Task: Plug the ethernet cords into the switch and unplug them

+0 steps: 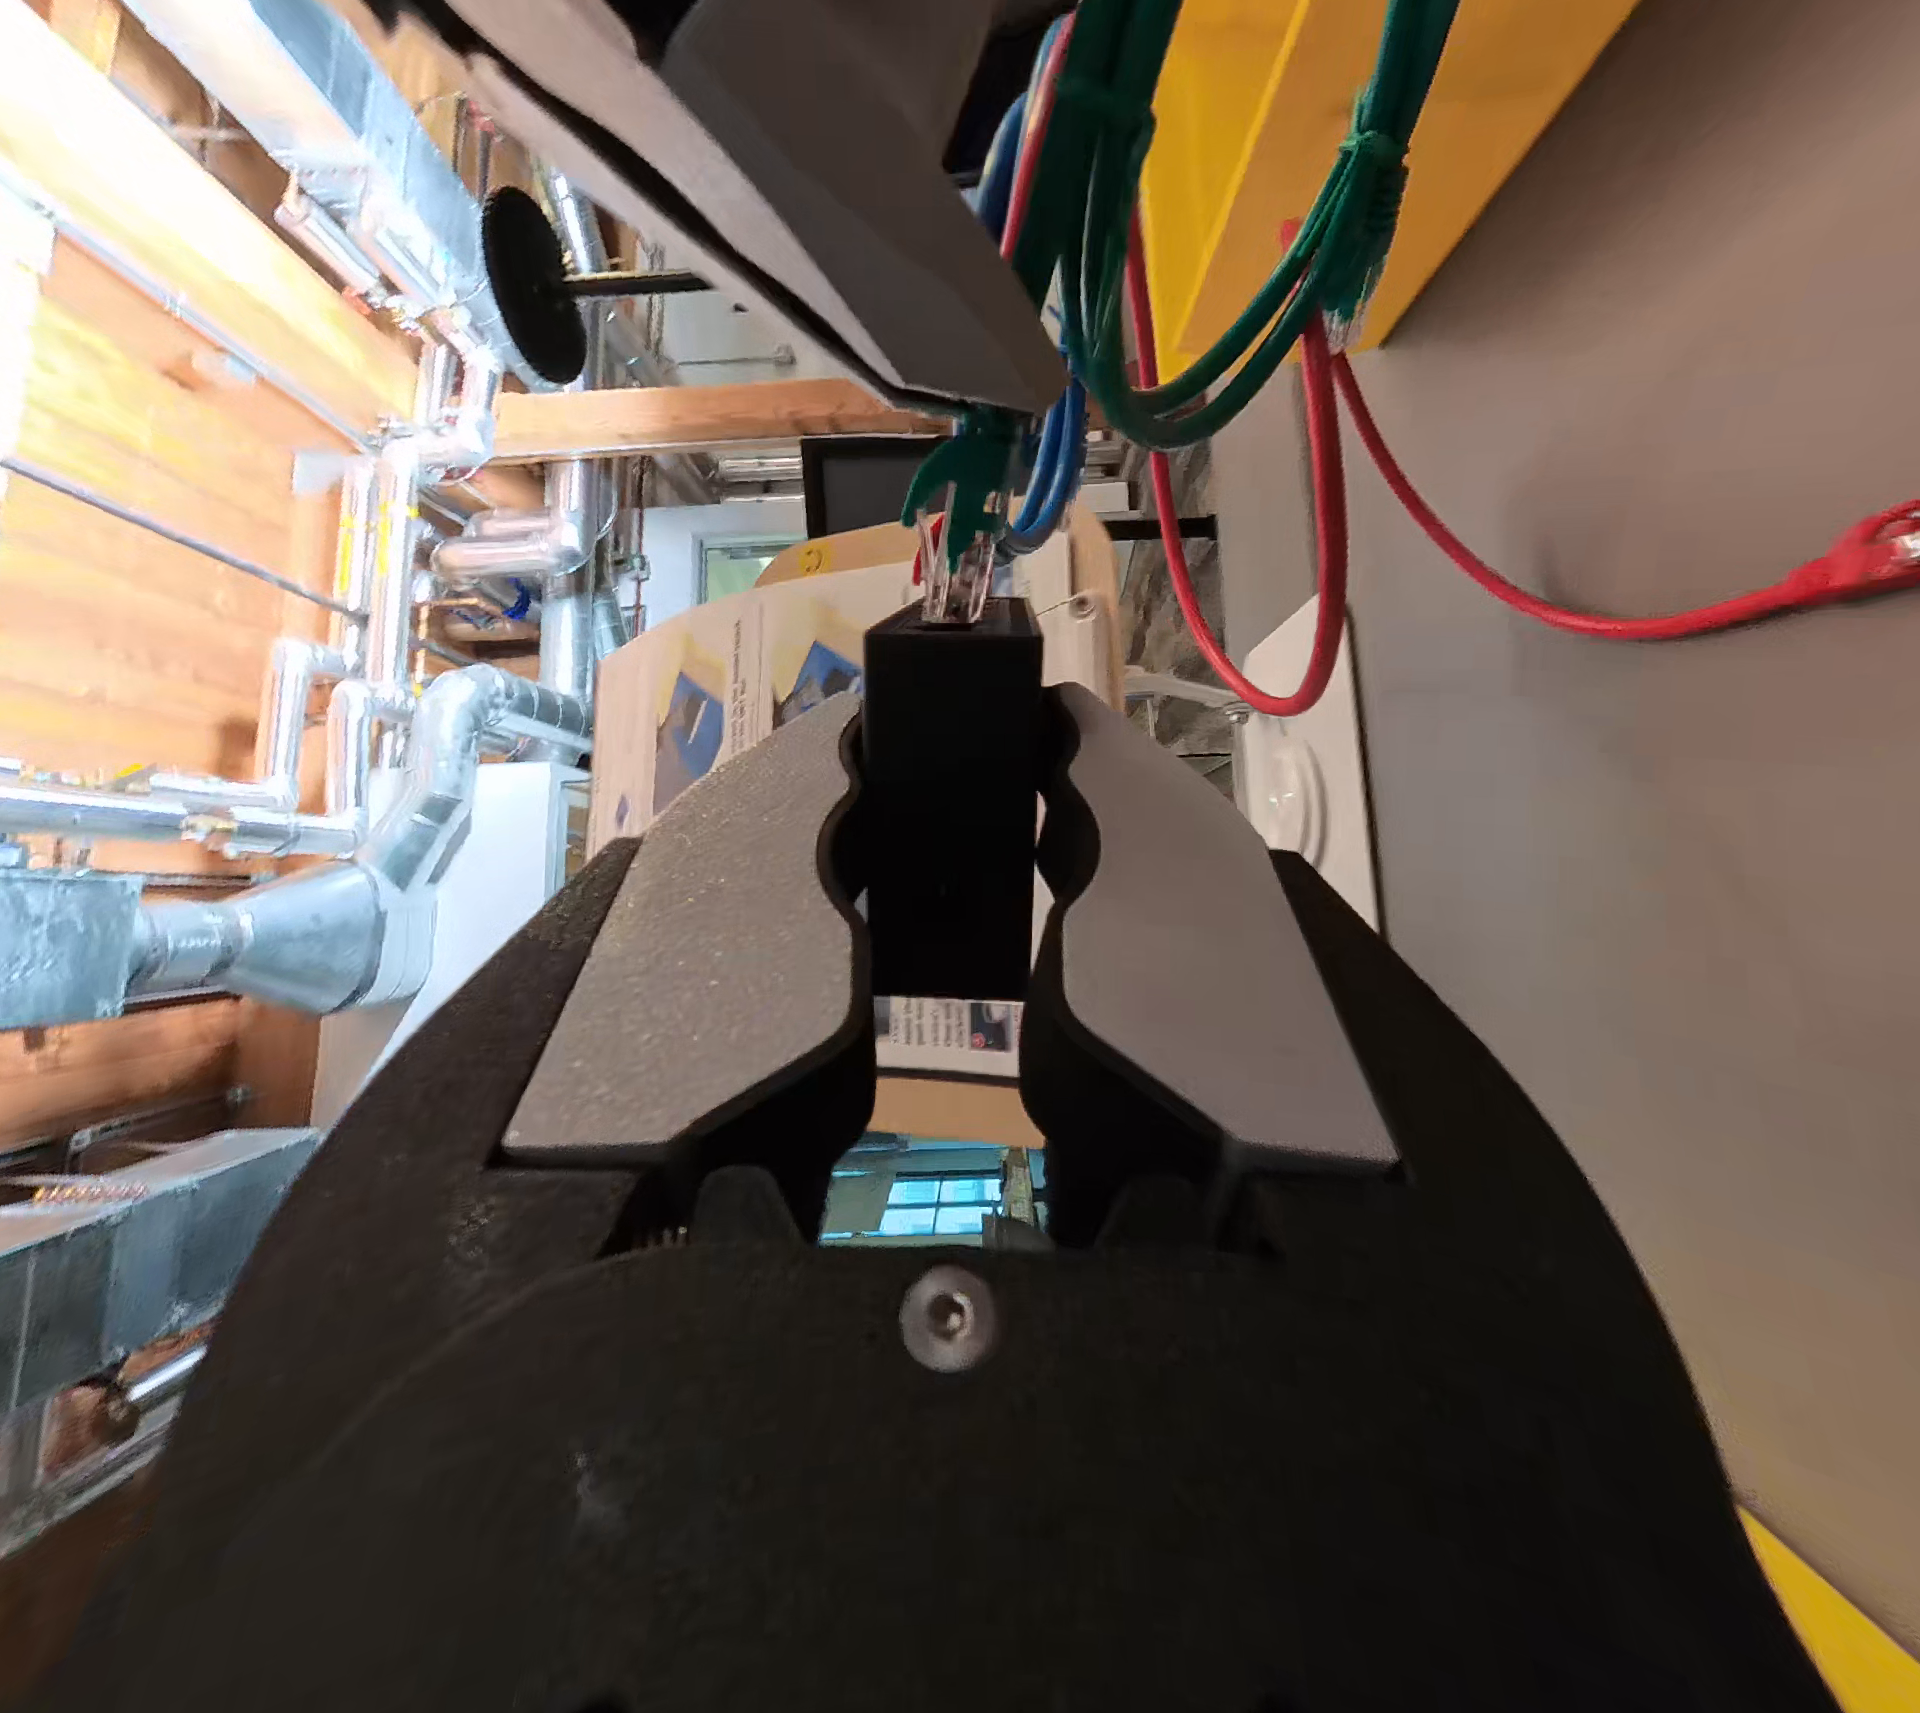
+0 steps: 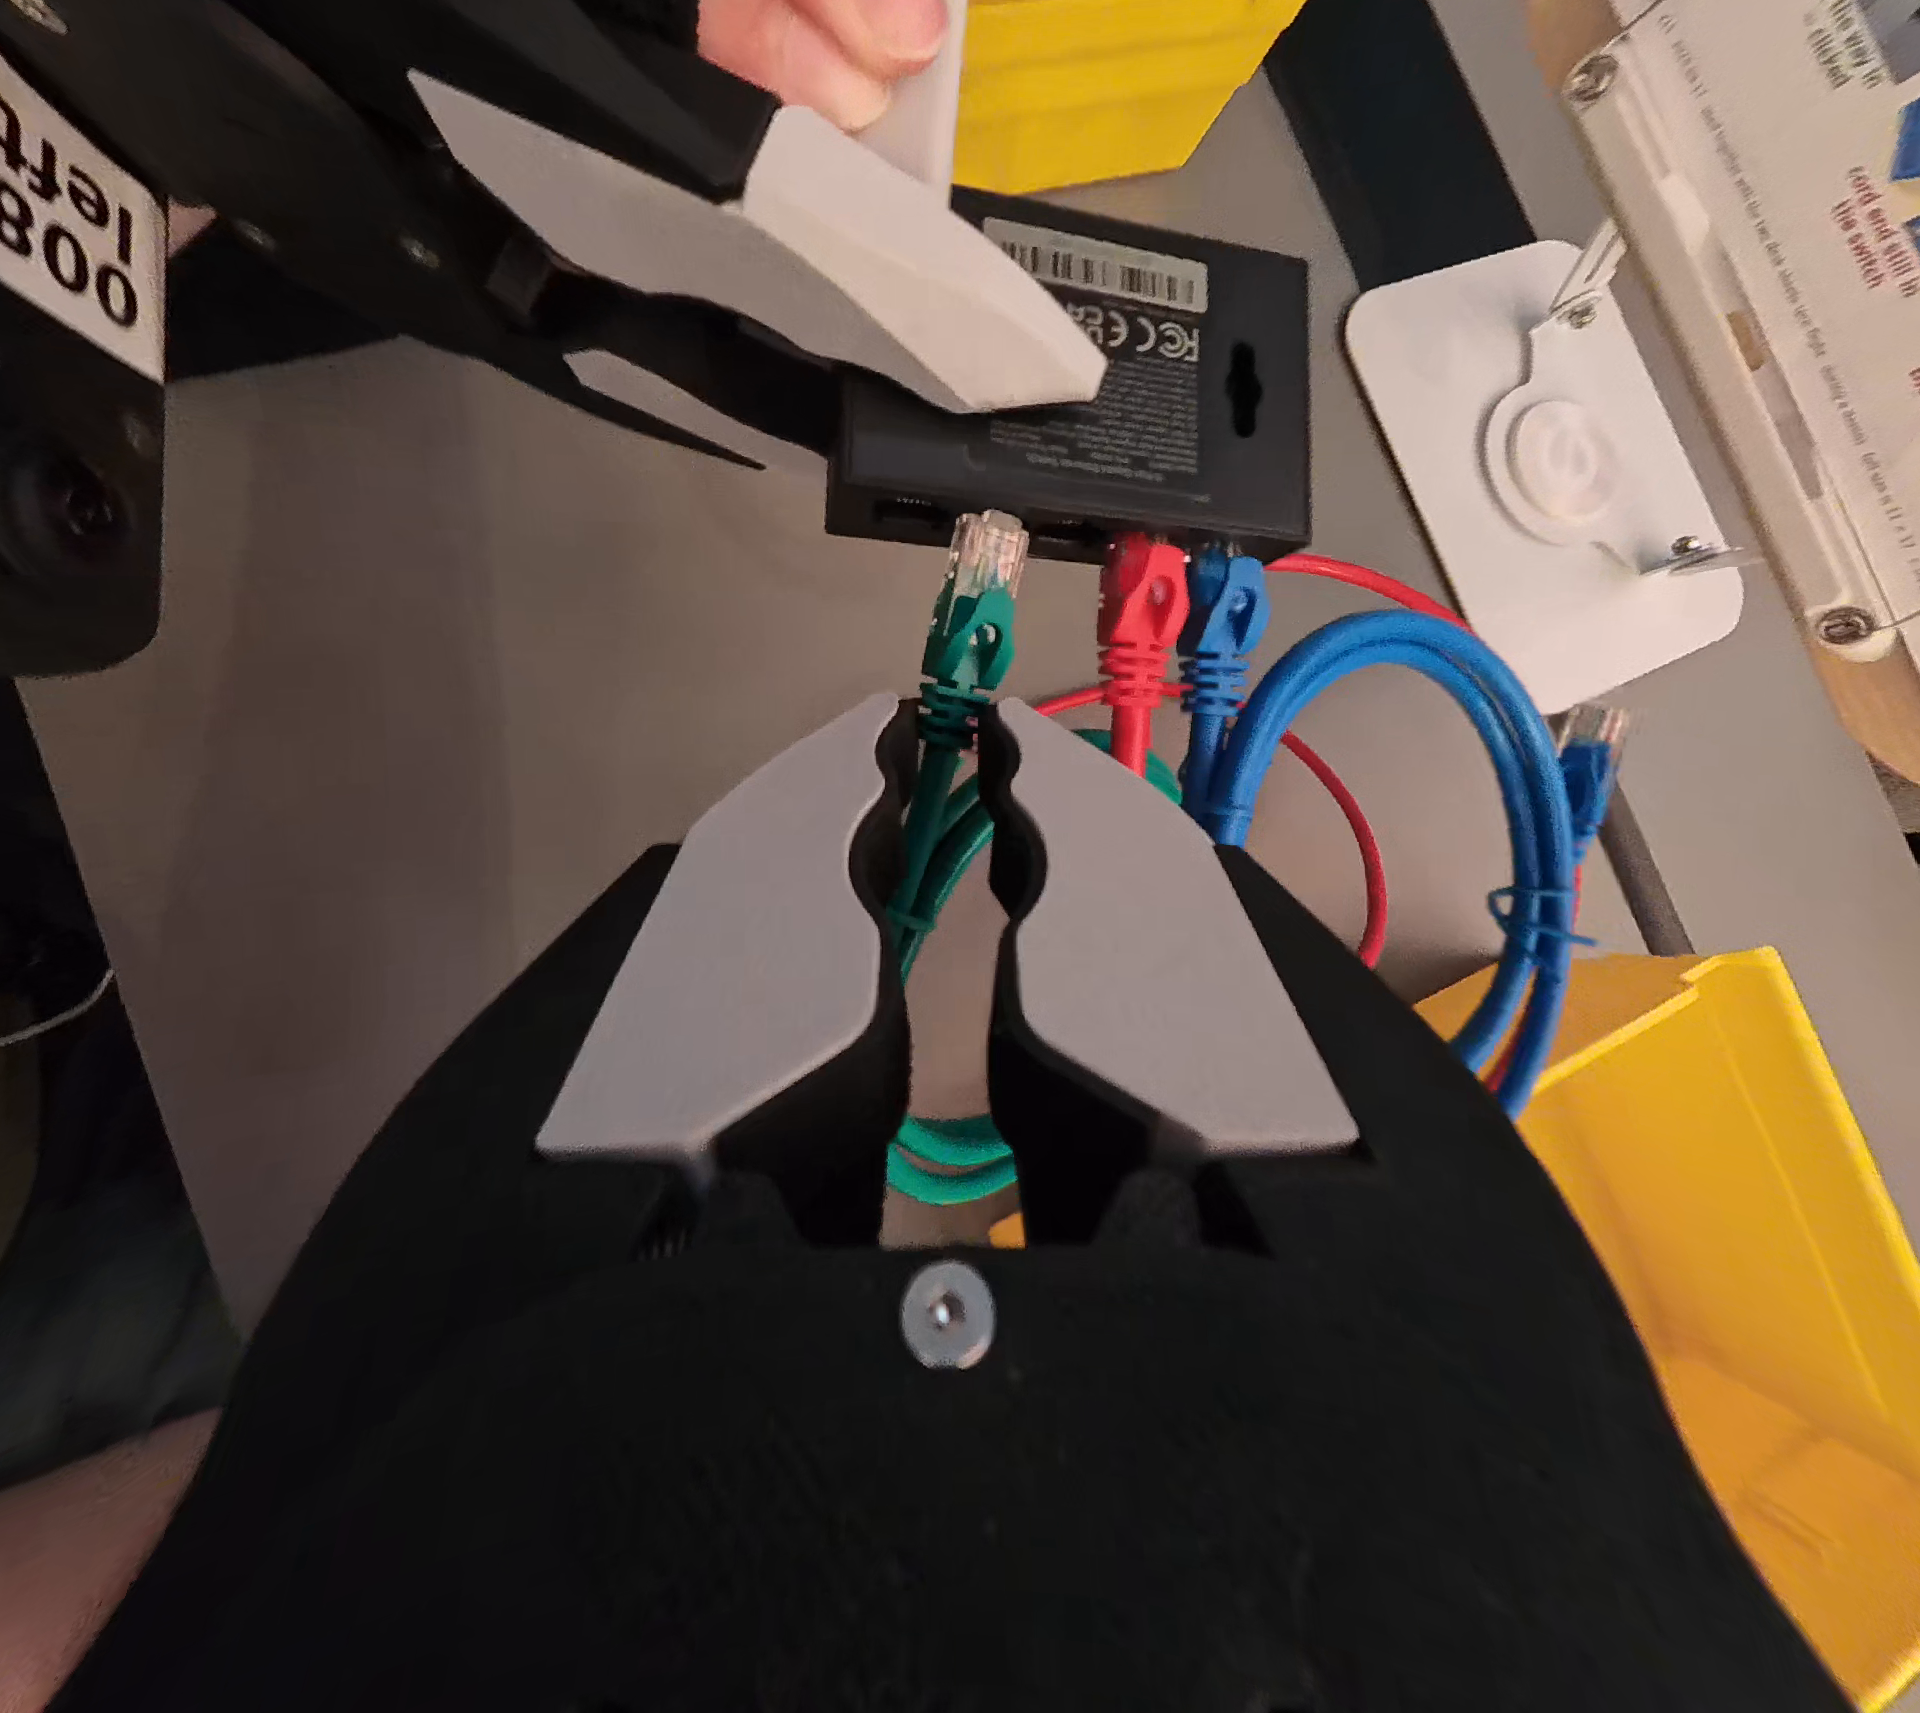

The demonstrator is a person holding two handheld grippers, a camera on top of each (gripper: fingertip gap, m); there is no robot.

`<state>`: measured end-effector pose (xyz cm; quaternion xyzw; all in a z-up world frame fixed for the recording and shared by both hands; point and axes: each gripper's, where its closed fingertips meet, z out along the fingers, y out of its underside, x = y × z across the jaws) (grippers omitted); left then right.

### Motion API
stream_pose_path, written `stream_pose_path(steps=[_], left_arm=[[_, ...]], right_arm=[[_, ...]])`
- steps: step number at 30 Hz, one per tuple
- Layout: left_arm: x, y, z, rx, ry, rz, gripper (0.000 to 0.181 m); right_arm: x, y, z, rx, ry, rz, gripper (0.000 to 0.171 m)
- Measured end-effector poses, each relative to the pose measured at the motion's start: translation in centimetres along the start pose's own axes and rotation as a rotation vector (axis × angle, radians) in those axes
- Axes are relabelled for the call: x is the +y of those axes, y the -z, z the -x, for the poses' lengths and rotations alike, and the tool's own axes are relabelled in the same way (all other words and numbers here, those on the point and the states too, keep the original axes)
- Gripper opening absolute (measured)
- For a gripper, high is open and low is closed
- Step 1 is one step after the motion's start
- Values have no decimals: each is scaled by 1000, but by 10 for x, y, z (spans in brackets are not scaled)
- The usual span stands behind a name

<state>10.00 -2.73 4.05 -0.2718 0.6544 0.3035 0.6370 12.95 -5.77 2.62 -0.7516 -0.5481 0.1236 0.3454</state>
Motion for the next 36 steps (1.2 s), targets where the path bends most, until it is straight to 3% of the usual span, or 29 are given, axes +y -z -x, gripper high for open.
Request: stream_pose_path(steps=[11, 18, 24, 27, 31, 36], left_arm=[[-2, 4, -14, 88, -75, -13, 29], [32, 13, 14, -10, -78, 107, 31], [65, 25, 48, -138, 65, 207, 47], [69, 30, 57, -159, 147, 210, 64], [68, 39, 69, -173, 260, 172, 74], [68, 50, 80, -133, 525, 89, 84]], right_arm=[[4, -13, 3, 58, 191, 74, 12], [-35, -20, -5, 101, 181, -174, 12], [-78, -24, -9, 220, 198, -426, 11], [-90, -24, -11, 296, 210, -499, 11], [-98, -17, -17, 409, 209, -561, 11], [-98, -23, -18, 422, 211, -546, 11]])
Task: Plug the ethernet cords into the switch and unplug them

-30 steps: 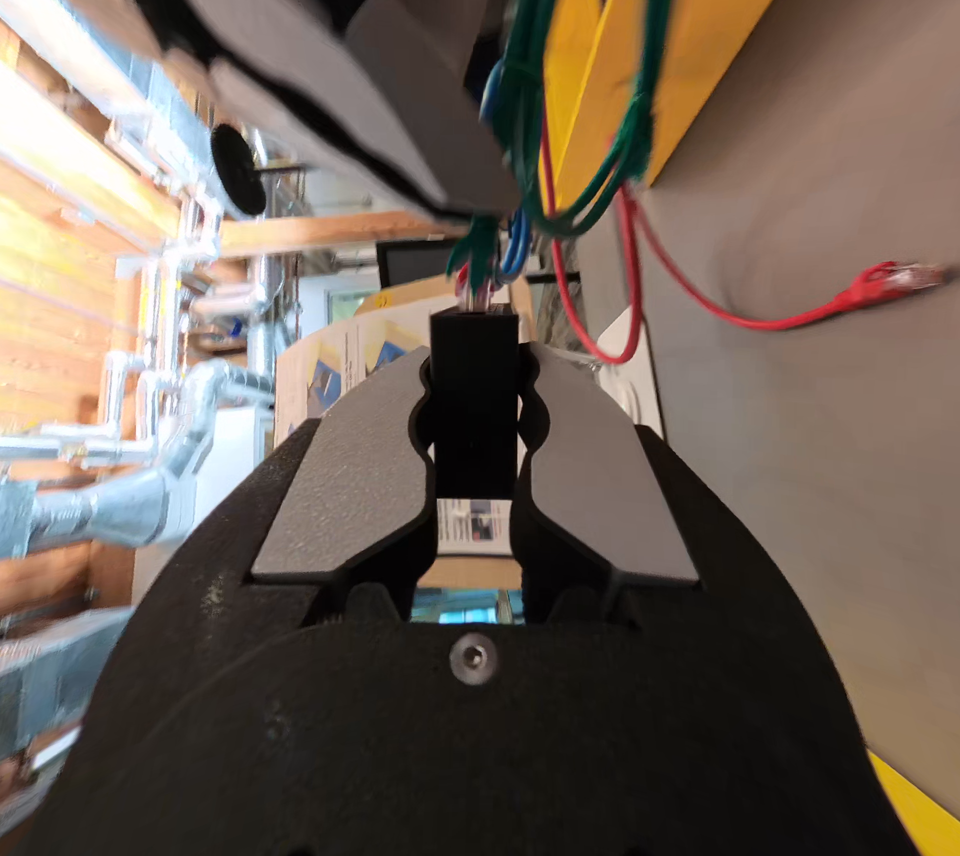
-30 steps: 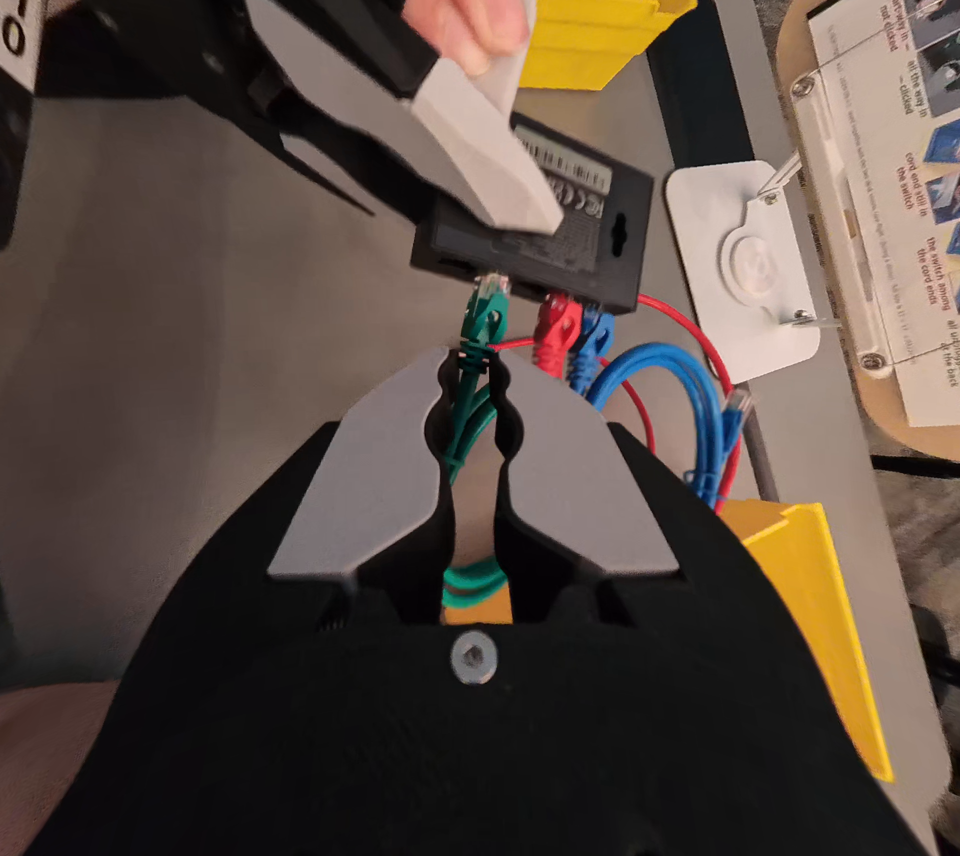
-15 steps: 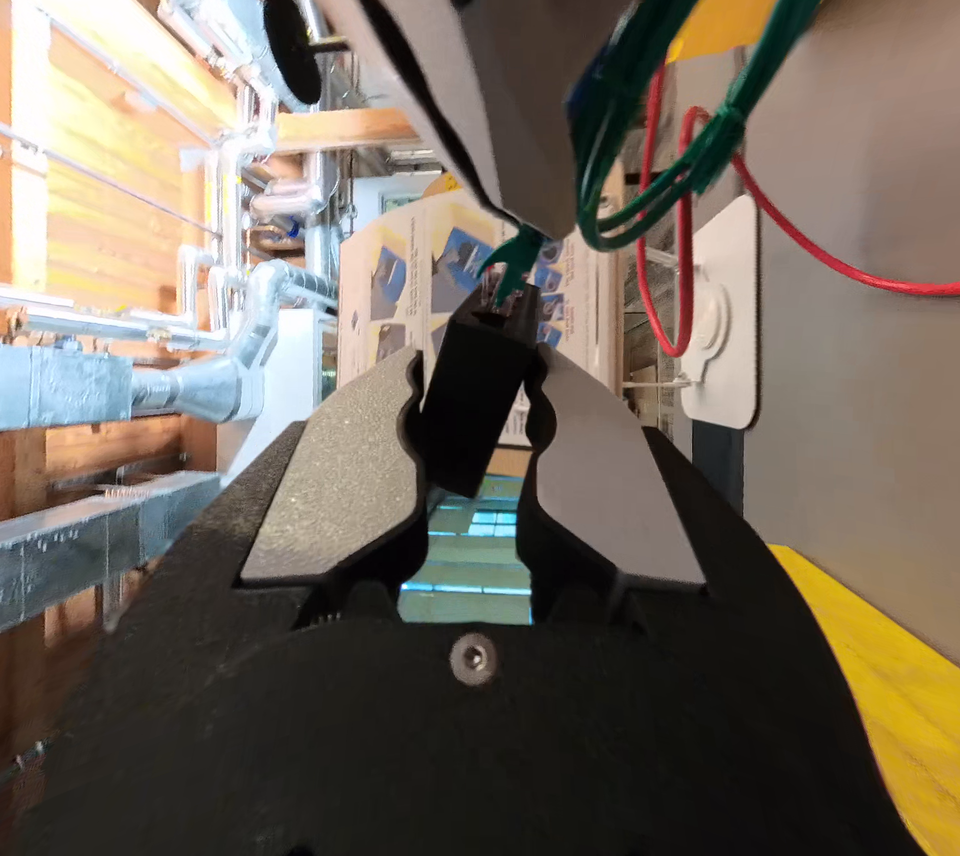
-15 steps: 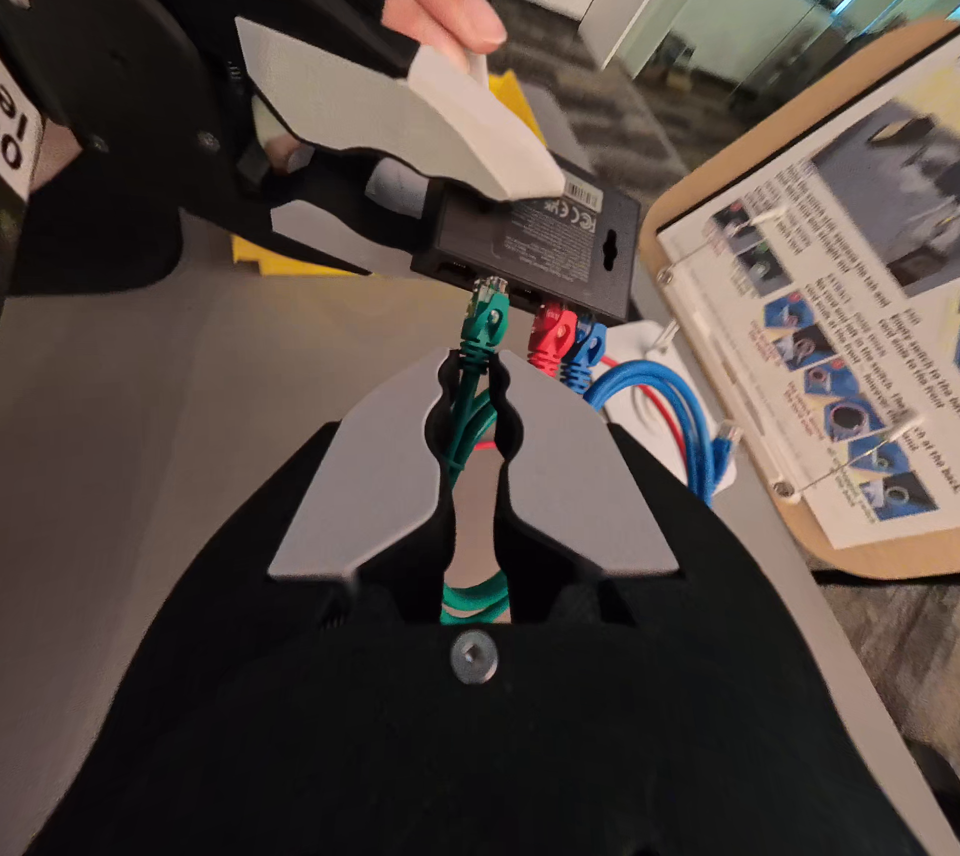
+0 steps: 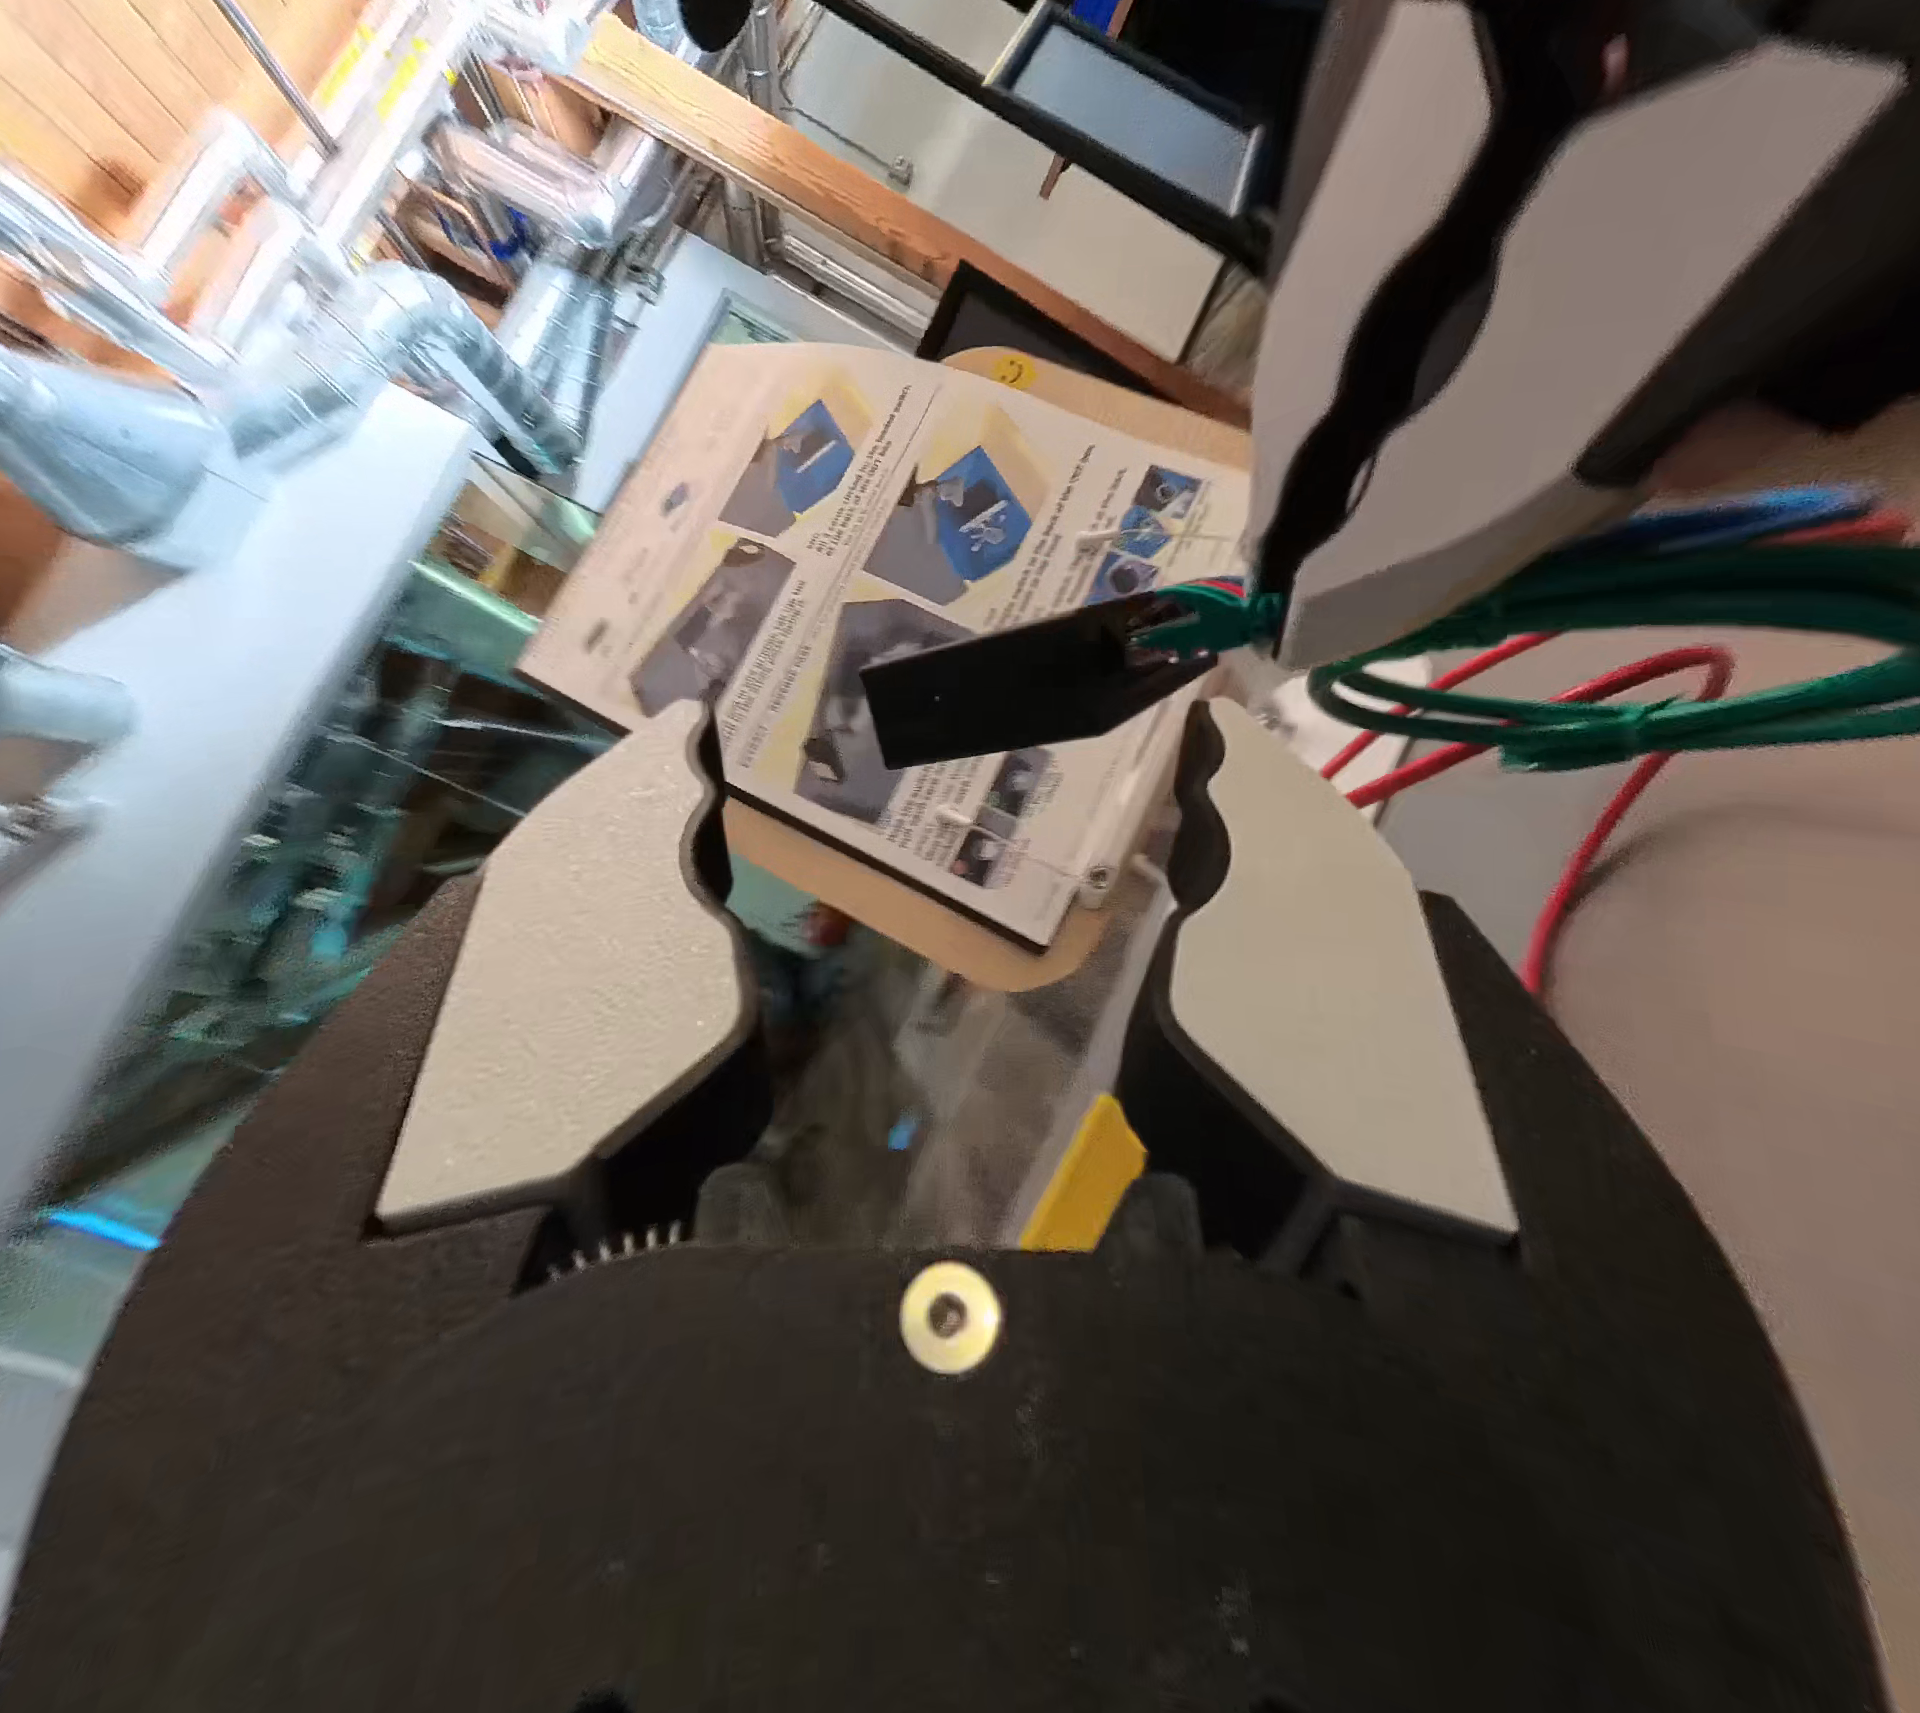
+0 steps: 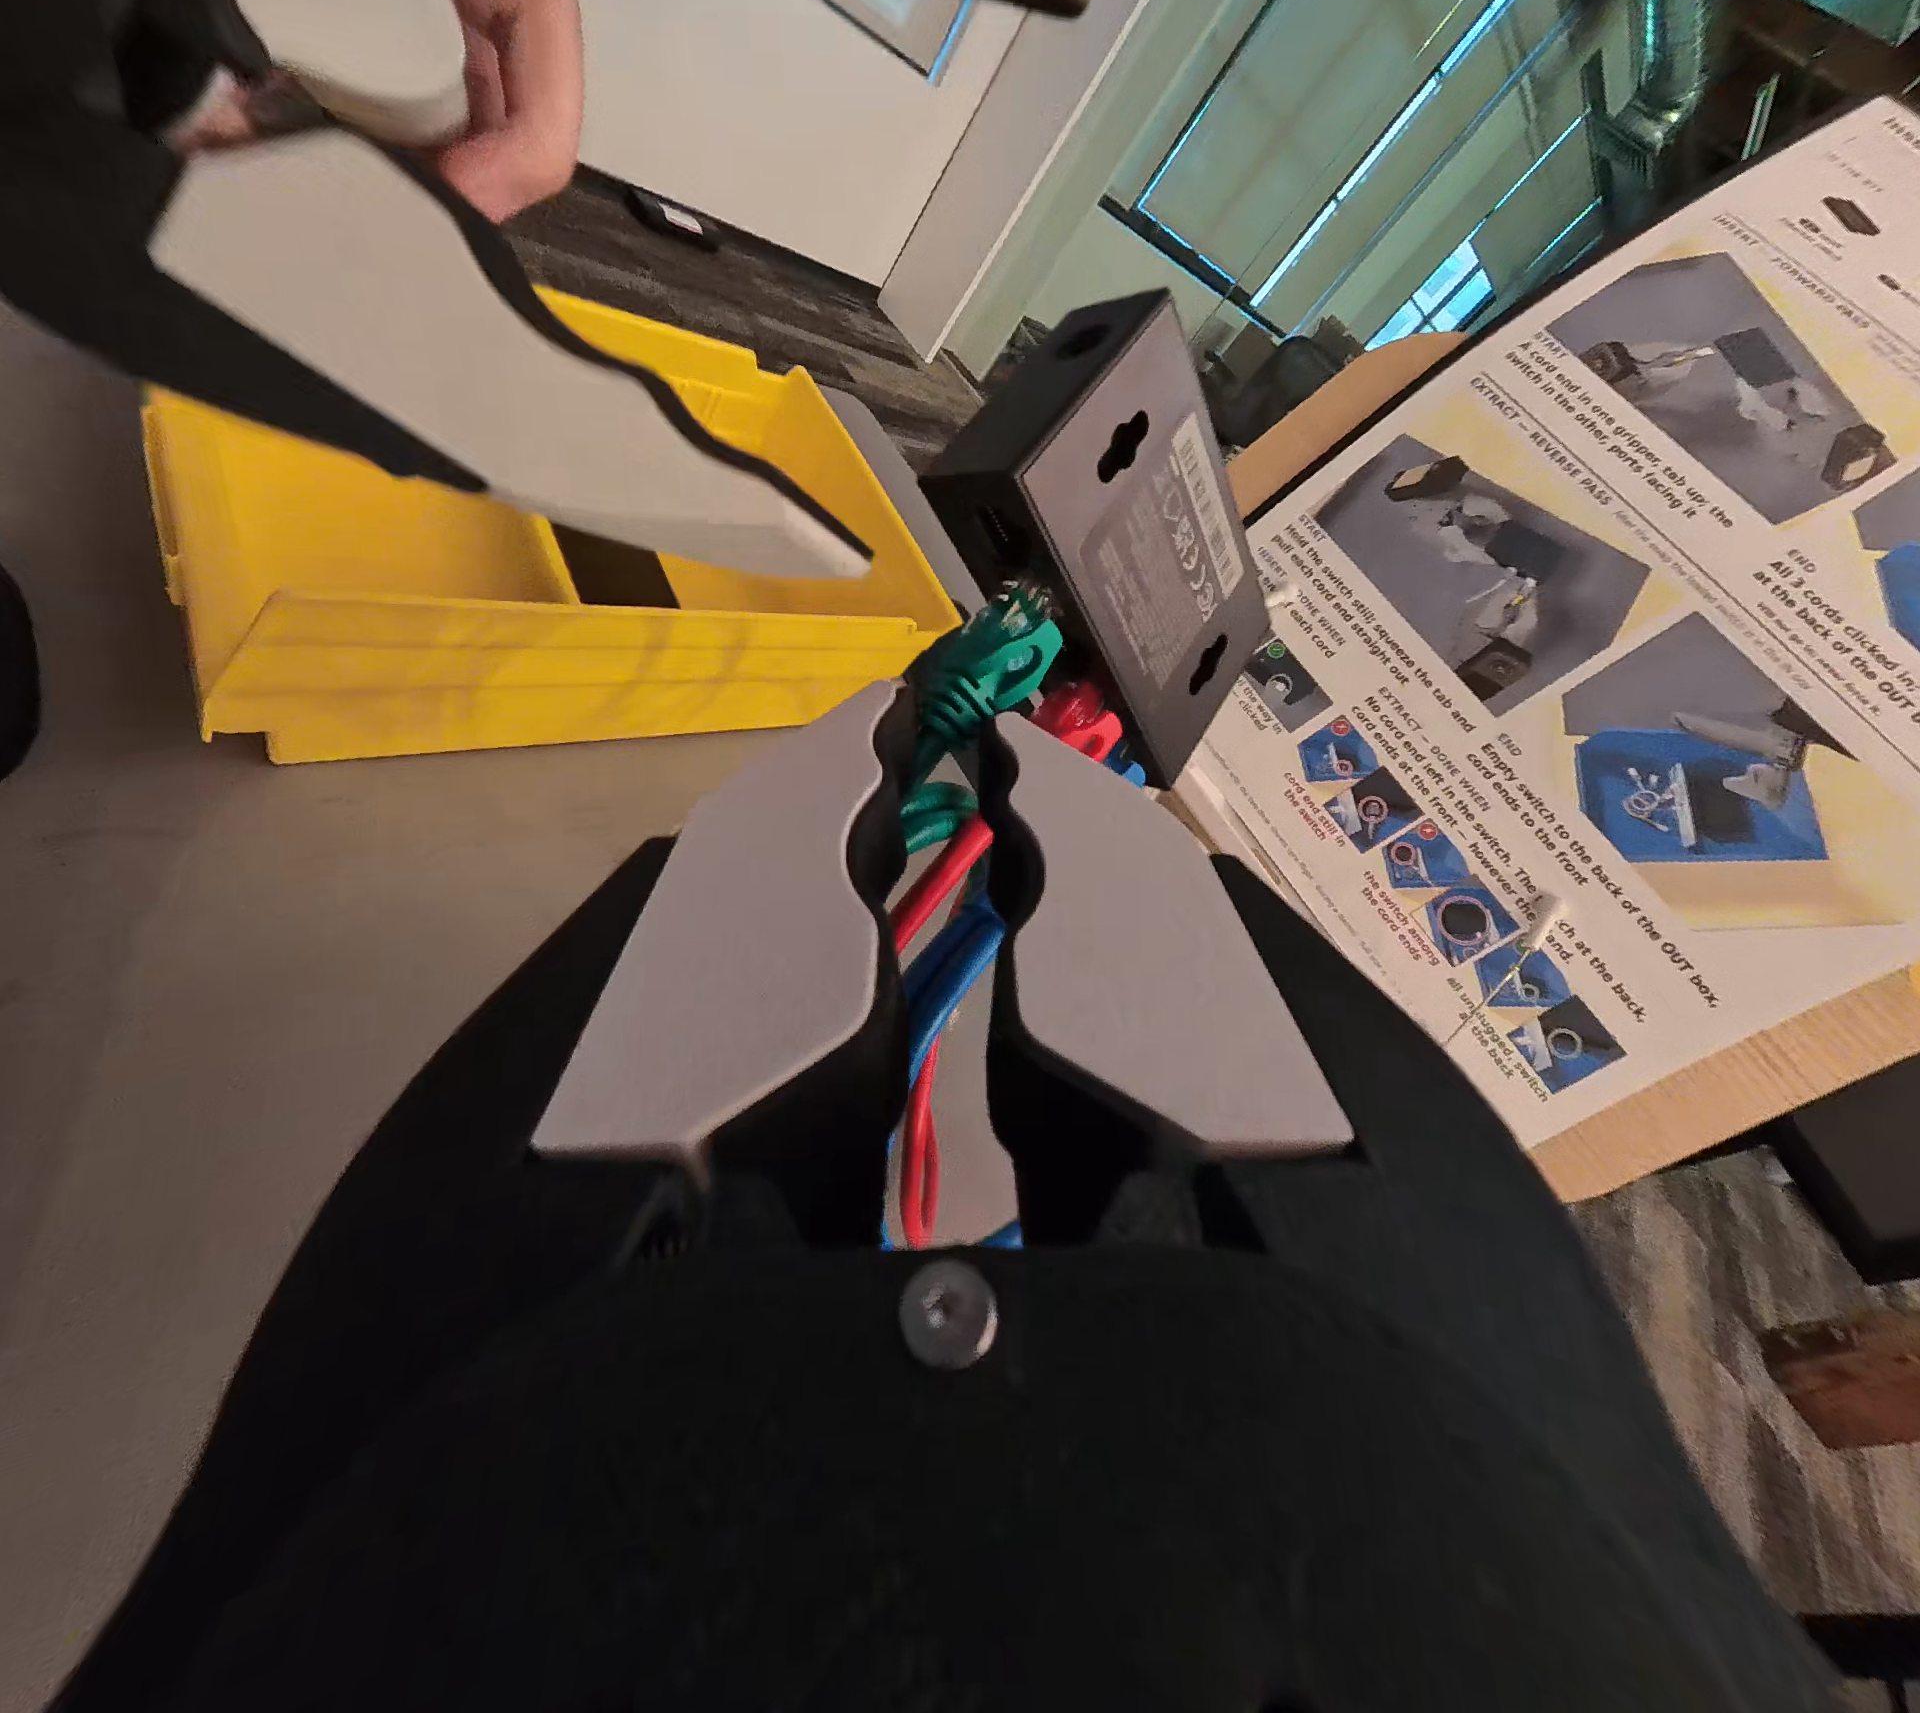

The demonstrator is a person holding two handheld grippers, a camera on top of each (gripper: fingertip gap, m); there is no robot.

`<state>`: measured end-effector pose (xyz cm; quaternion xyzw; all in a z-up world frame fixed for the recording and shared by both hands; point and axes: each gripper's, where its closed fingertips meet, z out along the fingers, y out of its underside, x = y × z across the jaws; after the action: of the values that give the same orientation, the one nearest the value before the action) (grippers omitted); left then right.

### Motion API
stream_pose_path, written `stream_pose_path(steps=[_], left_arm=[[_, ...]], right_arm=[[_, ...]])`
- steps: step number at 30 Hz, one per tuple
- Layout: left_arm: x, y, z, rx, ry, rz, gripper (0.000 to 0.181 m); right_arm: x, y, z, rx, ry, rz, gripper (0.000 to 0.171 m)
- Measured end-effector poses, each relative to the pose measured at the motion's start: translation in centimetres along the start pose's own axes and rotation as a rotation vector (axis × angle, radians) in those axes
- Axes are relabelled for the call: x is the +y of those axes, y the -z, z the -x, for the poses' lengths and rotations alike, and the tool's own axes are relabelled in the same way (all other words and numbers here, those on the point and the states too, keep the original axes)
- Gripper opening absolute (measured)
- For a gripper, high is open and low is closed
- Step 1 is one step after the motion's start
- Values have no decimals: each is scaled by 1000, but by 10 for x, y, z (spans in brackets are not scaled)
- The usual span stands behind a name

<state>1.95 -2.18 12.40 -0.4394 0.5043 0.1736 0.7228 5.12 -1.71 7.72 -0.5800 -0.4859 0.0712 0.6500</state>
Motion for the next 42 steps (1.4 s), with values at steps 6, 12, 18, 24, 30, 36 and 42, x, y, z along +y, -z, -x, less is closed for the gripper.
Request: stream_pose_path(steps=[6, 12, 18, 24, 30, 36, 42], left_arm=[[8, 5, 12, 141, 467, -83, 83], [-4, 2, 9, 182, 567, -134, 93], [-14, 8, -4, 325, 657, -199, 93], [-10, 11, -6, 340, 631, -187, 83], [2, 1, -19, 384, 687, -142, 68], [-5, 3, -15, 390, 740, -202, 73], [-5, -7, -20, 344, 704, -161, 75]], right_arm=[[-1, 0, 0, 56, 113, 27, 11], [-13, 1, 9, 129, 324, 27, 11], [-25, 4, 21, 167, 502, -18, 11], [-27, 4, 29, 162, 578, -41, 9], [-11, -8, 37, 39, 453, -36, 9], [-5, -9, 24, 23, 286, -66, 9], [4, -14, 16, -2, 81, -87, 8]])
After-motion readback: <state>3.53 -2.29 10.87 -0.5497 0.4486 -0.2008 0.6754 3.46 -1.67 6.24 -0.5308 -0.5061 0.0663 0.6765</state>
